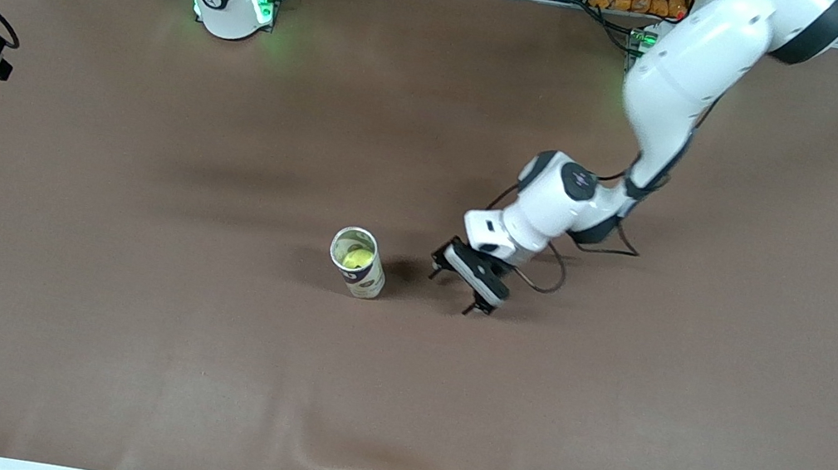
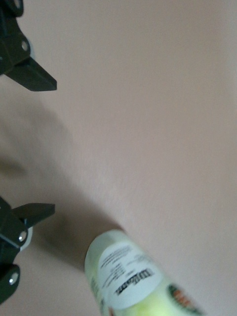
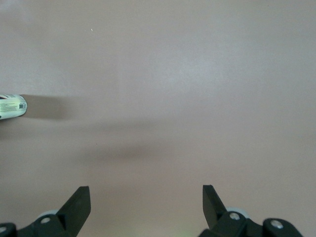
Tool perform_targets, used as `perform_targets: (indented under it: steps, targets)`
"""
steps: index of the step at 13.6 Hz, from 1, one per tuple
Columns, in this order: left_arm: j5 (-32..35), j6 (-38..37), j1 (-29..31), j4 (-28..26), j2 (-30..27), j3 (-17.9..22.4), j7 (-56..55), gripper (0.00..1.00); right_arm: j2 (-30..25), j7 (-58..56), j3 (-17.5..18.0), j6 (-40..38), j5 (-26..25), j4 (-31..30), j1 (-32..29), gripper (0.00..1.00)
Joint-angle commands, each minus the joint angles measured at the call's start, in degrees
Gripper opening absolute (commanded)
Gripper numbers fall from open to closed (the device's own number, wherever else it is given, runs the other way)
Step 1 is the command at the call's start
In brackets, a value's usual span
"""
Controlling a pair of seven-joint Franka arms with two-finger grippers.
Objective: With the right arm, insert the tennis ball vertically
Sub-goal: 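Release the upright tube and pull the left gripper away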
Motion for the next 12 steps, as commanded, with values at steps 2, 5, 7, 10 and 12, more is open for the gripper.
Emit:
perform_targets:
  steps: [2,5,7,10,12]
  targets:
    - [-0.63,-20.64,4.72,4.48,-6.66,0.47,-1.69,1.0,-0.17,0.15,0.42,-0.75,-0.79,1.87,-0.87,1.0]
    - [1.47,-37.08,6.93,9.59,-9.2,1.69,-1.51,1.0,-0.17,0.23,0.33,-0.66,-0.7,2.39,-0.87,1.0]
    - [1.66,-42.63,9.9,11.7,-11.23,1.61,-3.08,1.0,-0.17,0.41,0.33,-0.75,-0.7,2.66,-0.96,1.0]
    - [3.41,-53.61,13.25,13.72,-16.32,2.66,-6.87,1.0,-0.08,0.67,0.33,-1.62,-0.61,2.66,-0.87,1.0]
    - [4.99,-58.63,15.18,14.87,-18.69,3.89,-8.88,1.0,0.18,1.37,0.42,-1.45,-0.35,2.66,-0.61,1.0]
